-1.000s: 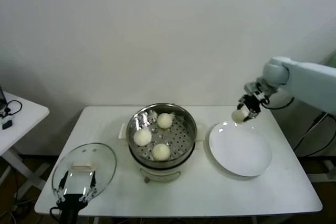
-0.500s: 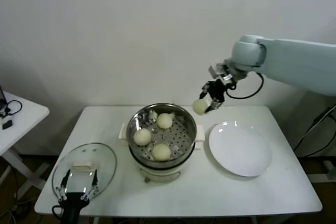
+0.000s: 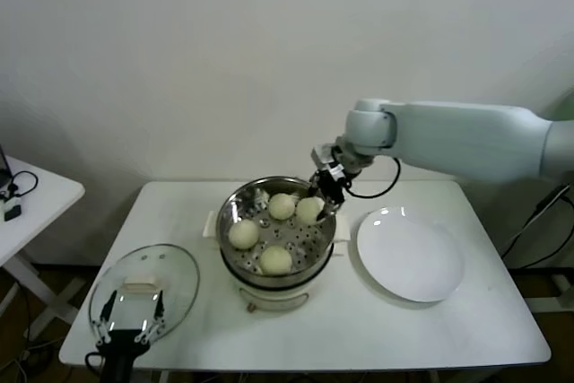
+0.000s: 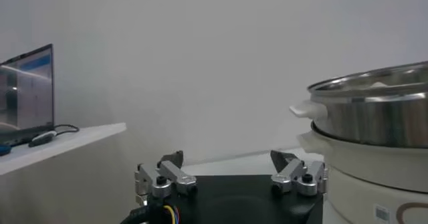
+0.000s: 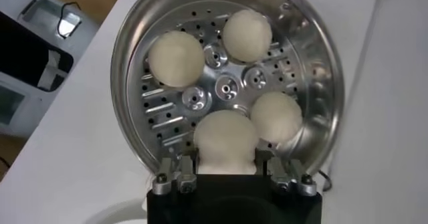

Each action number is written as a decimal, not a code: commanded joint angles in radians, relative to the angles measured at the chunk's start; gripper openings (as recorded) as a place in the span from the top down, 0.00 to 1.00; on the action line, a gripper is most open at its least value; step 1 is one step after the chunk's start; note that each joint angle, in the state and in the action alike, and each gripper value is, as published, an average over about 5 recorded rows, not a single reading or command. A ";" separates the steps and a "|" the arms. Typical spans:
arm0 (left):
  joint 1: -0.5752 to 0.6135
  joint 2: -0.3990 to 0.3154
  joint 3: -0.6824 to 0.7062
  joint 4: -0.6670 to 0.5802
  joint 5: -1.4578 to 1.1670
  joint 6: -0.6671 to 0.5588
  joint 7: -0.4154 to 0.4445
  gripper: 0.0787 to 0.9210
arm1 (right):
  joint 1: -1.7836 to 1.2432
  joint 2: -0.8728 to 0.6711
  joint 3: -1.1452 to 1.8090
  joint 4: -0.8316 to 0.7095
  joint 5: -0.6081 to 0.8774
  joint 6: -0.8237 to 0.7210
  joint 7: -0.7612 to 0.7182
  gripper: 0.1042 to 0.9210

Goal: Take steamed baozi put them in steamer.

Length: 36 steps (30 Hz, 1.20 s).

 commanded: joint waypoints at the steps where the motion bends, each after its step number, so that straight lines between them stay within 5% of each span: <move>1: 0.008 -0.029 0.002 -0.002 0.002 -0.003 0.000 0.12 | -0.107 0.053 0.011 -0.028 -0.047 -0.022 0.025 0.43; 13: 0.004 -0.029 0.003 -0.010 0.002 0.000 0.001 0.12 | -0.145 0.053 0.022 -0.044 -0.069 -0.023 0.052 0.42; 23: 0.004 -0.023 -0.001 -0.027 -0.007 0.002 0.002 0.12 | -0.027 0.003 0.006 -0.012 -0.024 -0.004 0.027 0.15; 27: 0.009 -0.023 0.001 -0.038 -0.008 0.002 0.003 0.12 | 0.069 -0.051 -0.025 0.002 0.046 -0.002 0.027 0.12; 32: 0.016 -0.022 0.004 -0.057 -0.015 0.002 0.002 0.12 | 0.051 -0.173 0.061 0.054 0.164 -0.052 0.278 0.12; 36: 0.012 -0.016 0.011 -0.066 -0.022 0.004 0.003 0.12 | -0.186 -0.312 0.351 0.102 0.115 -0.091 0.491 0.12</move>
